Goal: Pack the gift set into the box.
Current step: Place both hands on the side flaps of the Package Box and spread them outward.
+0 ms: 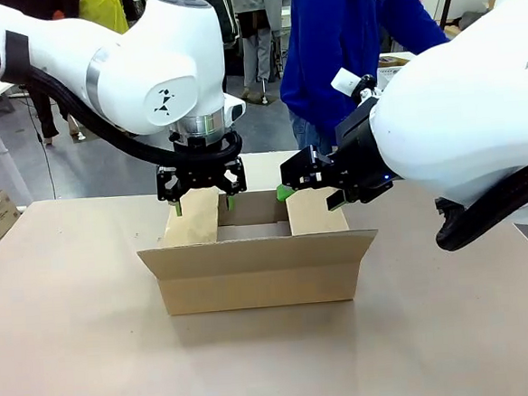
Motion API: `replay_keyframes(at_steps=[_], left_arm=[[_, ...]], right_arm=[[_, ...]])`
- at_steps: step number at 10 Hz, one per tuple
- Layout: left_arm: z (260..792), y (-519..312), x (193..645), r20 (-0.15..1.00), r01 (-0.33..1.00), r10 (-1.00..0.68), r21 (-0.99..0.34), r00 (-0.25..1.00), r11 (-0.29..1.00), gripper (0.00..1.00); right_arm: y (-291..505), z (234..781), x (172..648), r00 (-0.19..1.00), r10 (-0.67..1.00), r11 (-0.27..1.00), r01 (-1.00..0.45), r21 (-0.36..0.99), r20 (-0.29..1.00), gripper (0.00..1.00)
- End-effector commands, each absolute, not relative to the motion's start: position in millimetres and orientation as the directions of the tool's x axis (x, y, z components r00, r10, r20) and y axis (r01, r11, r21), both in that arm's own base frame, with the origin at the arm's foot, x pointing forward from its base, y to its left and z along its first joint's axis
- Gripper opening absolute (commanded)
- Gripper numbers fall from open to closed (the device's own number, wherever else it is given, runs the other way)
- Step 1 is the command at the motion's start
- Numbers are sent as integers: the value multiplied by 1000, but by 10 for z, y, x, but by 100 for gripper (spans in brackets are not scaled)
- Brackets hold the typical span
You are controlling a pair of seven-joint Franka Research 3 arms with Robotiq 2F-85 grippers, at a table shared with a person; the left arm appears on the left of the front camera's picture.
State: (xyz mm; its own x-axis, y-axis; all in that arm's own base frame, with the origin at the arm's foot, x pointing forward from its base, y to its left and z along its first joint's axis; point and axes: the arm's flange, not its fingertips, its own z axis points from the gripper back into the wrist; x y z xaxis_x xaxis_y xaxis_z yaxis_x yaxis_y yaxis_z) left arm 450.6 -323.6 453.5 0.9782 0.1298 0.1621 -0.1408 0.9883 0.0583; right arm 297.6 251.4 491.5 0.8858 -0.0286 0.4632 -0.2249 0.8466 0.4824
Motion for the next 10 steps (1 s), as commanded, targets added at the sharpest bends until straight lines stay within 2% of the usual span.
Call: replay_keyframes(at_steps=[1, 3, 7, 10], left_arm=[[4533, -3325, 4612, 160, -178, 159, 108, 974, 978, 100], [4539, -3318, 4647, 199, -249, 216, 160, 956, 955, 100], [4469, -3373, 4750, 230, -300, 240, 284, 943, 911, 100], [4388, -3421, 4861, 205, -281, 223, 321, 953, 904, 100]], right_arm=[[2475, 4944, 2992, 887, -16, 847, -233, 478, 461, 100], [2475, 4944, 2992, 887, -16, 847, -233, 478, 461, 100], [2475, 4944, 2992, 887, -16, 847, -233, 478, 461, 100], [2475, 4944, 2992, 887, -16, 847, -233, 478, 461, 100]])
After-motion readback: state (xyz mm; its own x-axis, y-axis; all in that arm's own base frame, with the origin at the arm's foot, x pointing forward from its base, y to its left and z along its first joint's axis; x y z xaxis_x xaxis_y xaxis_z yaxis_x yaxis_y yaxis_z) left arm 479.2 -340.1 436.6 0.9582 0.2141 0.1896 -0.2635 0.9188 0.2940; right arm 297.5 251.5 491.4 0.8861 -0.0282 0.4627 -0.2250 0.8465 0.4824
